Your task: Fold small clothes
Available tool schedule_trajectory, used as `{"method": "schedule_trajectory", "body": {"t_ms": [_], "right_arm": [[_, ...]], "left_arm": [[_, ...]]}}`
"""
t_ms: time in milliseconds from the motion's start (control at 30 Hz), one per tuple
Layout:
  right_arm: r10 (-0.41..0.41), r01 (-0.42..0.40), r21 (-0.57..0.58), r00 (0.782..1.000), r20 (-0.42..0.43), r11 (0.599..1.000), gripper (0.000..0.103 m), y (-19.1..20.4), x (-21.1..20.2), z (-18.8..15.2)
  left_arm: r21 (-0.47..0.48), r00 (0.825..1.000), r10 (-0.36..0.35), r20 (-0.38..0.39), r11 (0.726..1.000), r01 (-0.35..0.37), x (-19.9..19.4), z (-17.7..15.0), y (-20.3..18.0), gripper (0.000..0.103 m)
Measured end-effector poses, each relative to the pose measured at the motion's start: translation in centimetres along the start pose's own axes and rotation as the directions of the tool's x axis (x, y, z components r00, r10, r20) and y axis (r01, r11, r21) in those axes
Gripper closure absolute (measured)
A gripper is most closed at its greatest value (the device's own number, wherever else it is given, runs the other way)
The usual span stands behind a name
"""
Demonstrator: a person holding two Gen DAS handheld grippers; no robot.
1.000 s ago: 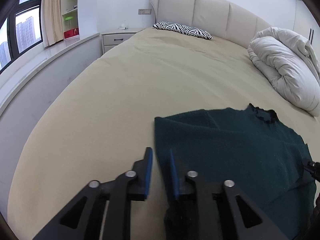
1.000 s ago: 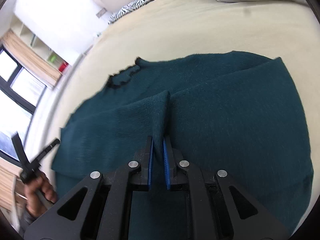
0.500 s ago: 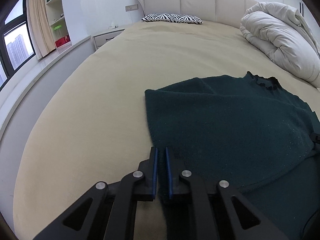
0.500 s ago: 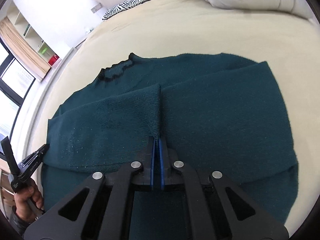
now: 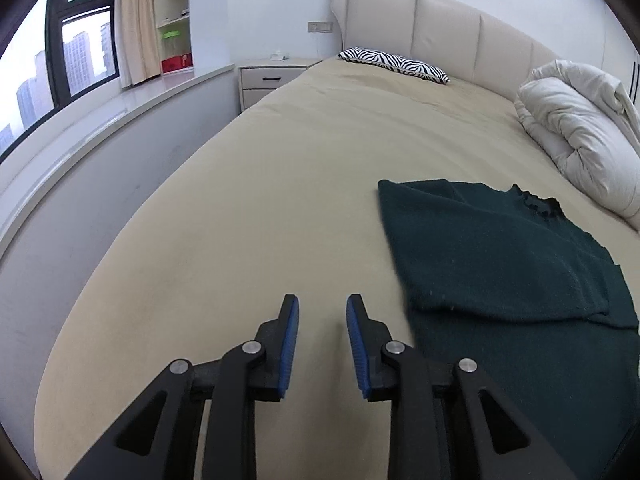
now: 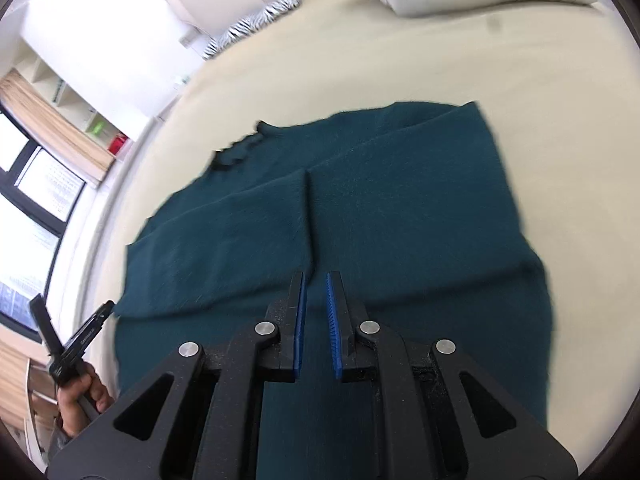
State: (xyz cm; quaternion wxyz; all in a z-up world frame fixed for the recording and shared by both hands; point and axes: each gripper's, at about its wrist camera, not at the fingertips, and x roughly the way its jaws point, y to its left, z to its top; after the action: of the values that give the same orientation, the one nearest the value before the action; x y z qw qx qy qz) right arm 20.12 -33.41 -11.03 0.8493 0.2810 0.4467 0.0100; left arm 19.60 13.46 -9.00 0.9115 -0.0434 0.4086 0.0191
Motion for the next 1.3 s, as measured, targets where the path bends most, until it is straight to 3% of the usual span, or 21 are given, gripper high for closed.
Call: {"method": "schedule_trajectory", "body": {"t_ms": [67,167,233,300,333,500,700,800,900,967,1300], "right_arm": [[0.008,-0.008,-0.008,1.000,0.000,1.000,0.091,-0.3,-1.9,-1.9],[0.004,-0.004,-0.012,1.000,-0.002,1.000,0.089,-0.8,-4.5,-5.5],[0.015,-0.015,-0.005,1.000,-0.007,1.000,0.077,-1.2,-5.9,-7.9],[0.011,-0.011,0.001,1.000,0.018,1.000,0.054,-1.6,-7.6,-10.1],[0.012,-0.012,0.000,0.999,0.031,1.000,0.051,-1.8,-8.4,-11.0],[0.001,-0.001,0.004,0.999,0.049,1.000,0.050,-3.6,-12.3,-14.2],[-0.061,0.059,0.071,0.998,0.027,0.996,0.050,-8.7,-16.6,-15.6],[-0.058,0.061,0.138,0.998,-0.024,0.989,0.050,-11.7,-17.5,-16.4],[0.009,0.015,0.240,0.995,-0.100,0.971,0.050,-14.8,-17.7,-17.9],[0.064,-0.033,0.271,0.992,-0.106,0.962,0.050,-15.7,-18.1,-18.8],[0.132,-0.082,0.278,0.977,-0.166,0.957,0.050,-15.2,-18.0,-21.1]], "left_arm": [[-0.019,1.000,-0.016,-0.008,1.000,0.016,-1.6,-1.5,0.6,0.075],[-0.029,0.997,-0.069,-0.044,0.997,0.068,-3.7,-4.2,0.5,0.066],[-0.024,0.993,-0.106,-0.058,0.994,0.105,-5.1,-6.2,-0.1,0.060],[-0.026,0.990,-0.126,-0.060,0.992,0.125,-6.4,-7.7,-0.3,0.057],[-0.035,0.990,-0.127,-0.068,0.992,0.125,-6.7,-8.3,-0.5,0.056],[-0.100,0.976,-0.173,-0.135,0.982,0.160,-8.4,-11.7,0.2,0.056],[-0.080,0.950,-0.229,-0.213,0.973,0.217,-10.0,-14.8,0.7,0.051],[-0.111,0.918,-0.304,-0.256,0.952,0.285,-10.7,-15.5,0.9,0.043],[-0.139,0.882,-0.373,-0.288,0.928,0.347,-11.0,-16.1,0.9,0.039],[-0.150,0.865,-0.394,-0.310,0.919,0.365,-11.2,-16.5,1.1,0.039],[-0.340,0.776,-0.537,-0.331,0.835,0.432,-11.6,-18.1,5.1,0.039]]}}
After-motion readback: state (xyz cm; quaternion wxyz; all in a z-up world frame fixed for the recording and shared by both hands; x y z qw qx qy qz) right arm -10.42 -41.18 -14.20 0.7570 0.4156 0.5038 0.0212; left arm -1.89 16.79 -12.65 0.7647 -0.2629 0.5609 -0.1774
